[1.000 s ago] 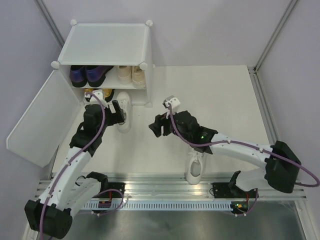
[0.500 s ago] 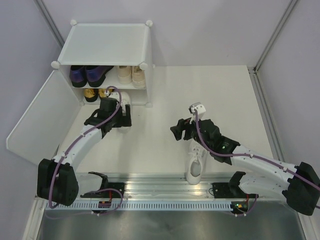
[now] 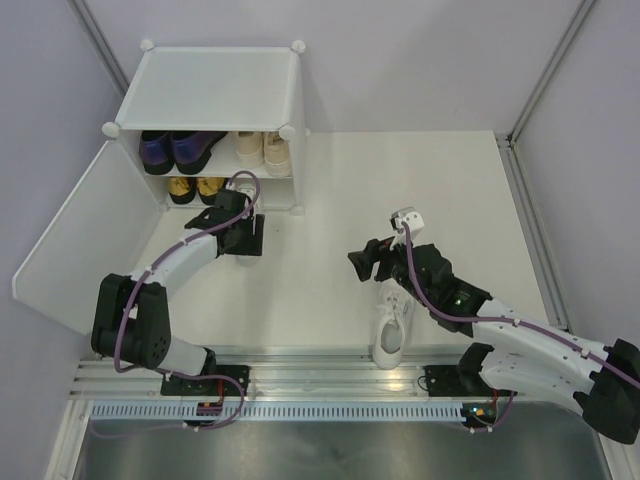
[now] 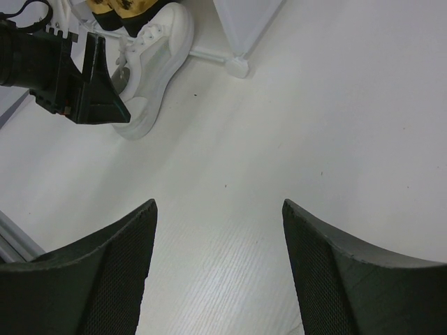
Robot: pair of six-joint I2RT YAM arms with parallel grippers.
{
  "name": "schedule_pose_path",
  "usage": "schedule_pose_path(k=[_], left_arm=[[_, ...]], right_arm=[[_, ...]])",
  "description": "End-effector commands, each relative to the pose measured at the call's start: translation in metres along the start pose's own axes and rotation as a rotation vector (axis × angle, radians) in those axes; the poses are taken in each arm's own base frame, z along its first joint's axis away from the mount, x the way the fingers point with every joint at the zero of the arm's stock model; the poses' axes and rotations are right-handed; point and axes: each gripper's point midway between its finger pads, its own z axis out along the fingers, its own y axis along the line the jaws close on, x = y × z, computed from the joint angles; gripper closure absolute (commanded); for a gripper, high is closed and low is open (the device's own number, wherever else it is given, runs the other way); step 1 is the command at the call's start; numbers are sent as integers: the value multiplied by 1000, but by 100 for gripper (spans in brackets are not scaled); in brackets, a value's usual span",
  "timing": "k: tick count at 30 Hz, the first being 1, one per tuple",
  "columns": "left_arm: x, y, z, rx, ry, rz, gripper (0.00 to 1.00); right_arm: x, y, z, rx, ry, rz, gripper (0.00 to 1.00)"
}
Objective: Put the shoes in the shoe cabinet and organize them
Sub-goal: Pick up the shoe from the center of the board, then place the shoe in the shoe cabinet.
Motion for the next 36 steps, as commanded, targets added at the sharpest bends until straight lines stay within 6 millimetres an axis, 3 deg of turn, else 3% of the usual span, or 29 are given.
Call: schedule_pose_path(k=[1, 6, 9, 13, 27, 36], left_arm=[[-13, 6, -4, -25, -24, 40, 28], [-6, 6, -1, -27, -3, 46, 44], [-8, 10, 0, -50, 3, 54, 73], [-20, 18, -5, -93, -26, 52, 97], [-93, 41, -35, -233, -194, 135, 98], [-114, 44, -17, -211, -181, 179, 98]], right_arm=[[-7, -2, -2, 9, -28, 6, 24], [-9, -5, -5, 19, -44, 6, 24], [-11, -5, -6, 19, -48, 7, 25], [-10, -4, -5, 14, -45, 7, 25], [-10, -4, -6, 11, -45, 6, 25], [-11, -4, -8, 10, -50, 8, 25]])
